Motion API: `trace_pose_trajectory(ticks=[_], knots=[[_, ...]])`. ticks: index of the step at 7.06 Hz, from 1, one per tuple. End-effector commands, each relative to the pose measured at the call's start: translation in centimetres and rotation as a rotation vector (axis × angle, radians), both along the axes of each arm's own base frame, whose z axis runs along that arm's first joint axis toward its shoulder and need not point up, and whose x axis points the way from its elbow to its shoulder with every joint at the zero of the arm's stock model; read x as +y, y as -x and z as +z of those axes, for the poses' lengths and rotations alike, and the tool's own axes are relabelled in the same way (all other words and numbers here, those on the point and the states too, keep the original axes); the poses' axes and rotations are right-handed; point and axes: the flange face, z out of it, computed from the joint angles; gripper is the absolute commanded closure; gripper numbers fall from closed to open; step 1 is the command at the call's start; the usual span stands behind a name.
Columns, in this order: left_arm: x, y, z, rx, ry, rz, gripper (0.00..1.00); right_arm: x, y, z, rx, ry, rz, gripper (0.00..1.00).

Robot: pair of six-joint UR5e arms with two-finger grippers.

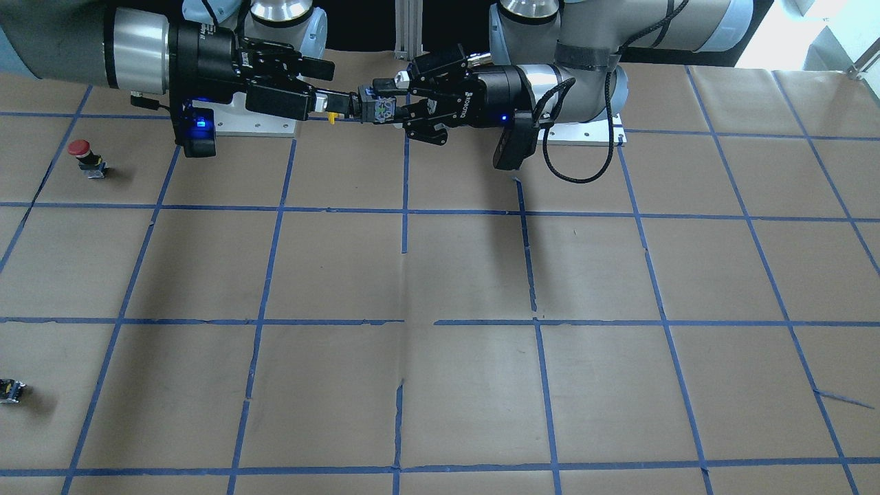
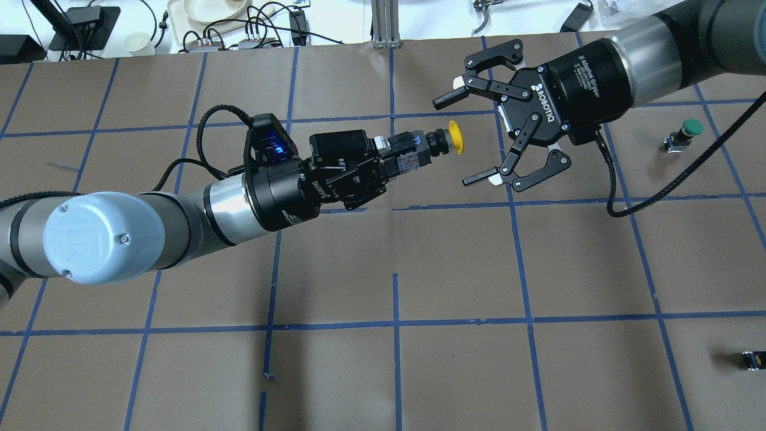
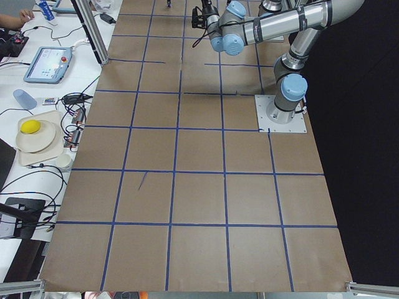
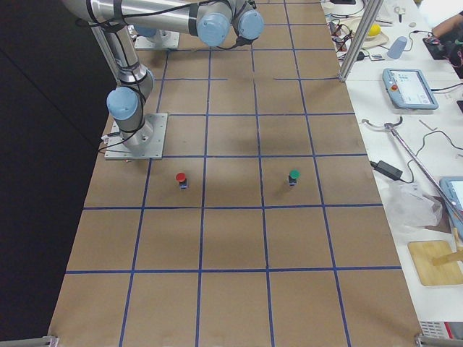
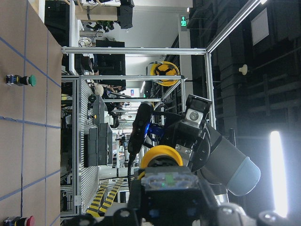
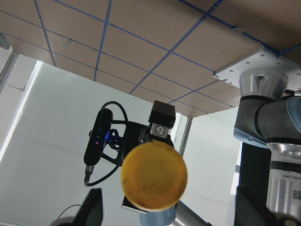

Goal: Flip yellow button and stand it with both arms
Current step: 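Hold the yellow button up with the left gripper while the right gripper approaches it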

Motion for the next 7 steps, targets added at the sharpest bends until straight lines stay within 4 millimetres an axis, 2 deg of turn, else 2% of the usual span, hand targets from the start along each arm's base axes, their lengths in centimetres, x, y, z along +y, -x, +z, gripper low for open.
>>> trace_pose_trajectory(ticks=[1, 5, 7], knots=[[0.10, 0.02, 0.03, -0.001, 0.003, 0.000, 0.77, -0.12, -0.21, -0.32, 0.001, 0.003, 0.008, 0.03], [0.53, 0.43, 0.31, 0.000, 0.006, -0.011, 0.77, -0.54, -0.14, -0.97, 0.000, -0.006, 0.010, 0.07], [0.62, 0.49, 0.36, -0.001, 0.009, -0.014, 0.77, -0.55, -0.07, -0.98, 0.001, -0.003, 0.010, 0.30]])
